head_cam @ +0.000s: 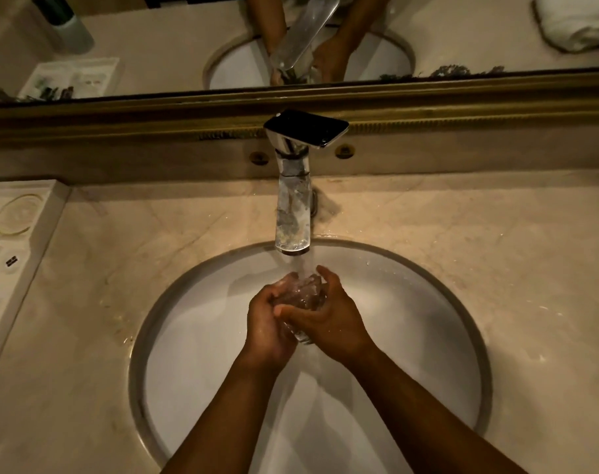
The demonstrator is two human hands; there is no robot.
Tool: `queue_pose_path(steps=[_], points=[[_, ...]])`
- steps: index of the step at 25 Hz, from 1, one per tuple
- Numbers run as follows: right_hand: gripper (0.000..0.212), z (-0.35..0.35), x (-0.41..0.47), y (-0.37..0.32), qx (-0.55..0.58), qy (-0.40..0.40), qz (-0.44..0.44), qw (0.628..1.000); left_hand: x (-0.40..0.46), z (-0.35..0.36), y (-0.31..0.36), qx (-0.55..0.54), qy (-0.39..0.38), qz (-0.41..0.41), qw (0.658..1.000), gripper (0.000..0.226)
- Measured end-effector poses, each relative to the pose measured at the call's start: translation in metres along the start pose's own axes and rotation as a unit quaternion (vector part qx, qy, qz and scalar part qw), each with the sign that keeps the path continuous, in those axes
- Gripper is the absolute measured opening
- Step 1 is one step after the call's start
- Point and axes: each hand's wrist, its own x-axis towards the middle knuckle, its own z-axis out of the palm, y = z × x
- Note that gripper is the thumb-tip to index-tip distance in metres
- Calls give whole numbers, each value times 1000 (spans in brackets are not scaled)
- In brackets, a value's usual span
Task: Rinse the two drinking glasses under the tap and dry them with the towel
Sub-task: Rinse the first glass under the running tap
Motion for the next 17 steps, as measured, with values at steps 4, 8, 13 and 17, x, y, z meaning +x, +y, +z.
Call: queue_pose_path(steps=[4,8,13,17], points=[[51,6,-12,-1,60,20,78,995,-6,5,-7,8,1,-60,998,37],[66,-8,-16,5,161,-18,237,958,-22,16,-17,39,11,-120,992,39],[77,-20,-32,7,57,22,175,983,-49,19,-32,42,-37,-135,989,58],[63,-37,-48,9,23,3,68,997,-60,21,-34,85,-60,-83,991,74]])
